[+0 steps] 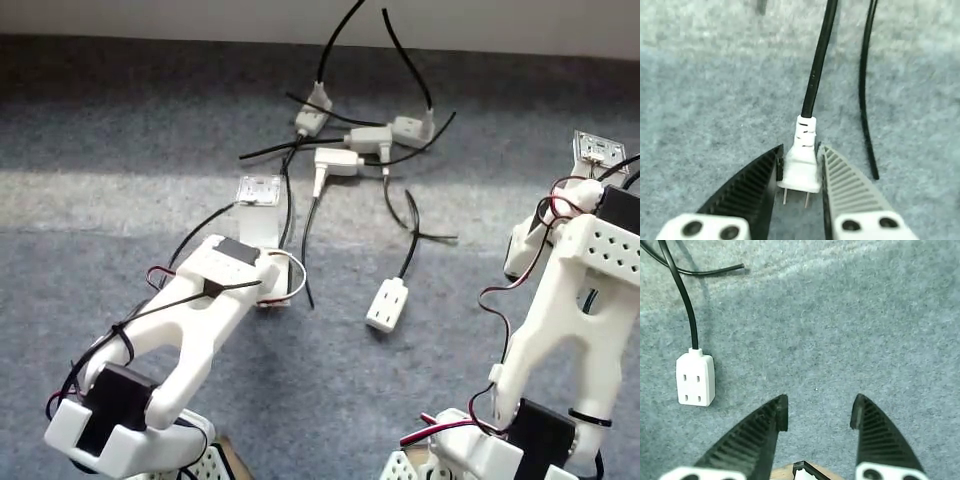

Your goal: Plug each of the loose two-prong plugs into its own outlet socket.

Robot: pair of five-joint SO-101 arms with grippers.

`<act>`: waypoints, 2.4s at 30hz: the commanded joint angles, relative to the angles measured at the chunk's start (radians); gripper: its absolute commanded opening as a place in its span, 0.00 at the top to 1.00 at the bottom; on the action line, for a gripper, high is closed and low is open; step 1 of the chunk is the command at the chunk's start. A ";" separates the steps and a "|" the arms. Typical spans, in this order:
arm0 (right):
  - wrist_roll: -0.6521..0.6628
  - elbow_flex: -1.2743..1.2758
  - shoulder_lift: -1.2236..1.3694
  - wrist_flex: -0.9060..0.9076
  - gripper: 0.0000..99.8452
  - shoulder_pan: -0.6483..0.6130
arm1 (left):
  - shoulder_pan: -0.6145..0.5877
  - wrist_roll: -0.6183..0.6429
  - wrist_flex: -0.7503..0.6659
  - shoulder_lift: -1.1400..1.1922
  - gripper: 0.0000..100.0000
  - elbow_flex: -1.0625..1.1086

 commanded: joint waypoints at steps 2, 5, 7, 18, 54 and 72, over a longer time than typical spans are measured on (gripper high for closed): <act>0.014 -0.004 -0.035 -0.010 0.79 0.001 | 0.035 -0.008 -0.103 -0.038 0.99 -0.148; 0.014 -0.004 -0.041 -0.010 0.79 -0.024 | 0.045 0.000 -0.101 -0.038 0.99 -0.251; 0.014 -0.004 -0.042 -0.004 0.79 -0.070 | 0.044 0.083 -0.100 -0.038 0.99 -0.321; 0.005 -0.010 -0.041 -0.031 0.79 -0.371 | -0.082 0.546 -0.081 -0.041 0.99 -0.521; 0.133 0.674 -0.937 -0.498 0.99 -0.934 | 0.104 0.781 -0.068 -0.639 0.99 -0.062; 0.140 1.184 -1.501 -0.924 0.99 -1.053 | 0.223 0.778 -0.064 -0.766 0.99 0.047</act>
